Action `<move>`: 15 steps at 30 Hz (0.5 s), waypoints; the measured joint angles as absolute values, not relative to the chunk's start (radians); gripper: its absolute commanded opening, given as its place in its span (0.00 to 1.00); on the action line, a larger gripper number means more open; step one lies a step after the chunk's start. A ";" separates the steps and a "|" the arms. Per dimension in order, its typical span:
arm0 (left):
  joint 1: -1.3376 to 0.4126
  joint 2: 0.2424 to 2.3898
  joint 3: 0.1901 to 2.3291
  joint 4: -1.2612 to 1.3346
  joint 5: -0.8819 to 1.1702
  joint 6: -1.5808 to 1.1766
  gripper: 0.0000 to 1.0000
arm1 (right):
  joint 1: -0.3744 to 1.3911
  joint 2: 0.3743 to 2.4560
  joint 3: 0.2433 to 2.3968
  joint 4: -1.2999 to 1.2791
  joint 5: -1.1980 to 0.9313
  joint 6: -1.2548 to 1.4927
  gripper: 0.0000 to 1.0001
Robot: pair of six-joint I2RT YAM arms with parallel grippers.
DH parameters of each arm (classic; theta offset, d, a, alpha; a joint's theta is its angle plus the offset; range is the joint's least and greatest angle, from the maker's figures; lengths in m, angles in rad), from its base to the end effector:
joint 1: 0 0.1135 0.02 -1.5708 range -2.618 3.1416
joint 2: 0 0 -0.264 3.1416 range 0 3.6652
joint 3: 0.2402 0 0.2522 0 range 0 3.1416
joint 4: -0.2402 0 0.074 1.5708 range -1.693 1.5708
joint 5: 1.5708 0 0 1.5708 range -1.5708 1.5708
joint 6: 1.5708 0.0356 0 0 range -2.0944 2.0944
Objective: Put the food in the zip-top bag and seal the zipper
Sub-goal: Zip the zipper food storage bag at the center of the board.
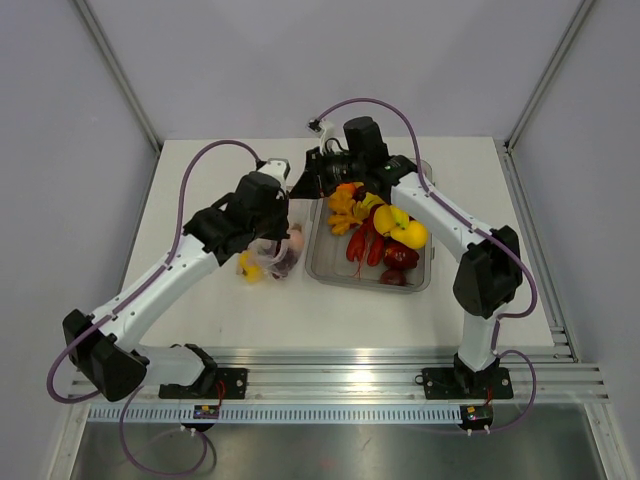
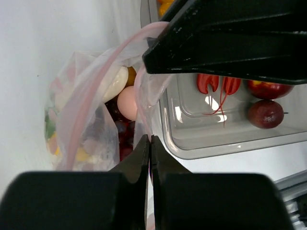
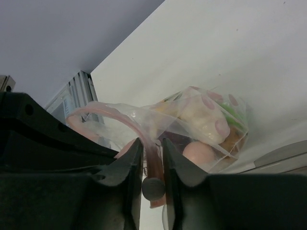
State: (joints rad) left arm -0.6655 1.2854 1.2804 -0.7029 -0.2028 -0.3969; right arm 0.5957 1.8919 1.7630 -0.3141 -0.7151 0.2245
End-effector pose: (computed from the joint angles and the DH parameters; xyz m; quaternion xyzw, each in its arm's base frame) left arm 0.2197 -0.1633 0.3548 0.0791 0.9012 -0.1315 0.4053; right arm 0.3553 0.2691 0.3488 -0.3299 0.7436 0.4709 0.3412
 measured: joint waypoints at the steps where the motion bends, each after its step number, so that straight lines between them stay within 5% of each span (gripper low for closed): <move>1: -0.656 1.284 1.280 -0.706 -0.191 -0.381 0.00 | 0.596 1.892 1.763 -0.317 -0.715 0.221 0.38; 8: -0.495 1.216 1.280 -0.718 0.029 -0.248 0.00 | 0.595 1.865 1.761 -0.335 -0.718 0.155 0.59; 15: -0.457 1.178 1.276 -0.718 0.218 -0.163 0.00 | 0.559 1.659 1.528 -0.168 -0.770 0.035 0.62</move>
State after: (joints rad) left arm -0.4568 1.1778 1.2762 -0.7177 0.2184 -0.1631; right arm 0.5591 1.6588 1.5280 -0.1677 -0.7704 0.0345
